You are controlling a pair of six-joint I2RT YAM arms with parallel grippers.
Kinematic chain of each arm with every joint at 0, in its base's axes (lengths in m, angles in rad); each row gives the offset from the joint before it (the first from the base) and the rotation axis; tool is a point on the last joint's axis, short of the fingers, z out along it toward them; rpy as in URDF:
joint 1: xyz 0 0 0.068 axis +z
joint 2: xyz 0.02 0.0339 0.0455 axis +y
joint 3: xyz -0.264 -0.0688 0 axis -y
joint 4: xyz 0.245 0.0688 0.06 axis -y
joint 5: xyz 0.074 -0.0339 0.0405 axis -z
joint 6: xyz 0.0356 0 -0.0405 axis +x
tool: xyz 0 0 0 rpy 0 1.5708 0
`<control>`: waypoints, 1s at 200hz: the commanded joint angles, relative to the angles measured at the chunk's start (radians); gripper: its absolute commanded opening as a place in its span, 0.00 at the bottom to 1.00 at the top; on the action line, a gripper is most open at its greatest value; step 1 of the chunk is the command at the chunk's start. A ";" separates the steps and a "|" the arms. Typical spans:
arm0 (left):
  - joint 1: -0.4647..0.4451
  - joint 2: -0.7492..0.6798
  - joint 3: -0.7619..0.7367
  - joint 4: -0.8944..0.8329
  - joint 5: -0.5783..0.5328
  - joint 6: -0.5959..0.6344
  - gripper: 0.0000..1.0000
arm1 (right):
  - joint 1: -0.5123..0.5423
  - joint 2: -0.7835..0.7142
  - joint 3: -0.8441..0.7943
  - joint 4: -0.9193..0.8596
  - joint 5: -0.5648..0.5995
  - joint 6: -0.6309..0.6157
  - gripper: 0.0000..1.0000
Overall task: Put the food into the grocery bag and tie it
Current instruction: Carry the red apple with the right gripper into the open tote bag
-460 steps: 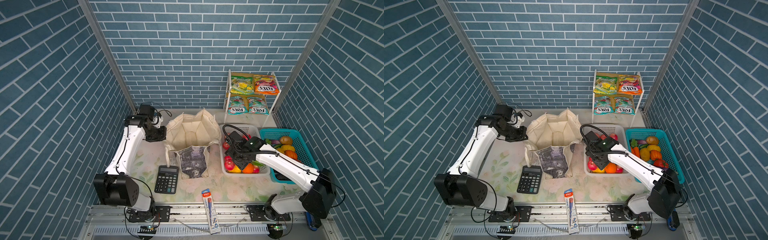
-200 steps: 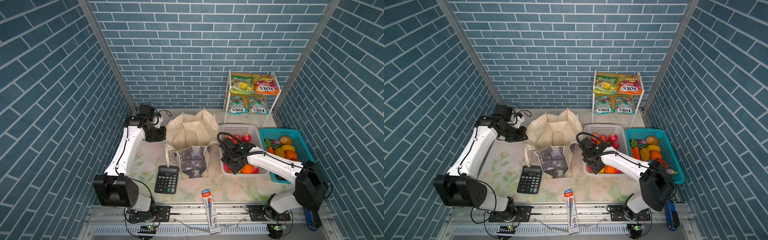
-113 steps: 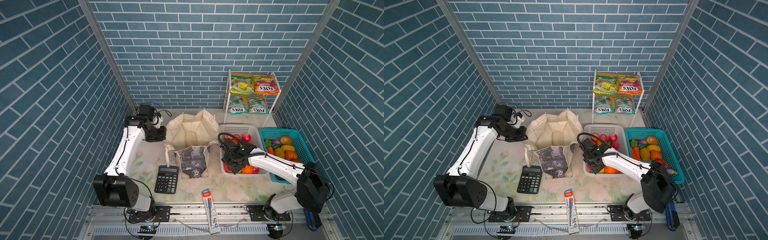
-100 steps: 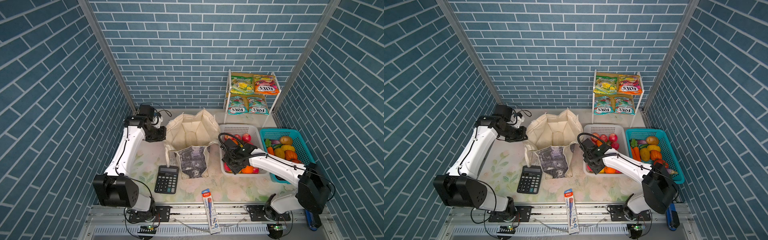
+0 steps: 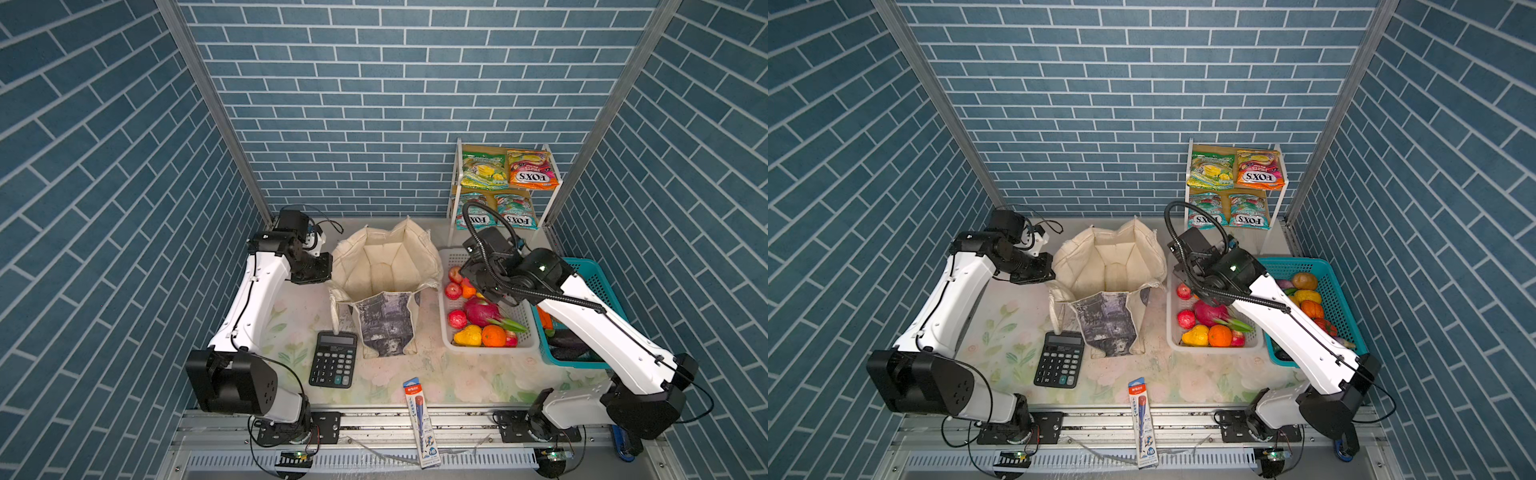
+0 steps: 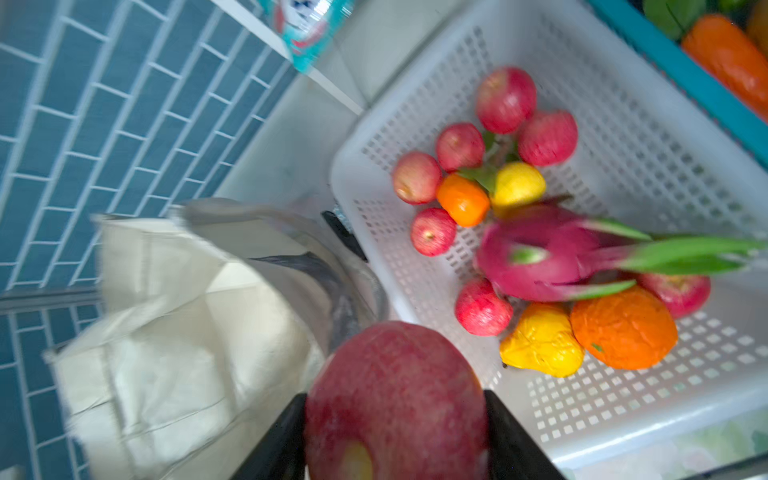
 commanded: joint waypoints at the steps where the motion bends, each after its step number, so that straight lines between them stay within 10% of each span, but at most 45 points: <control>1: 0.002 -0.019 -0.011 -0.007 -0.001 0.010 0.00 | 0.004 0.140 0.210 -0.120 -0.009 -0.278 0.43; 70: 0.002 -0.022 -0.006 -0.020 0.002 0.010 0.00 | 0.096 0.691 0.986 -0.315 -0.265 -0.562 0.40; 200: 0.001 -0.008 -0.002 -0.019 0.011 0.010 0.00 | 0.117 0.916 0.872 -0.118 -0.382 -0.629 0.40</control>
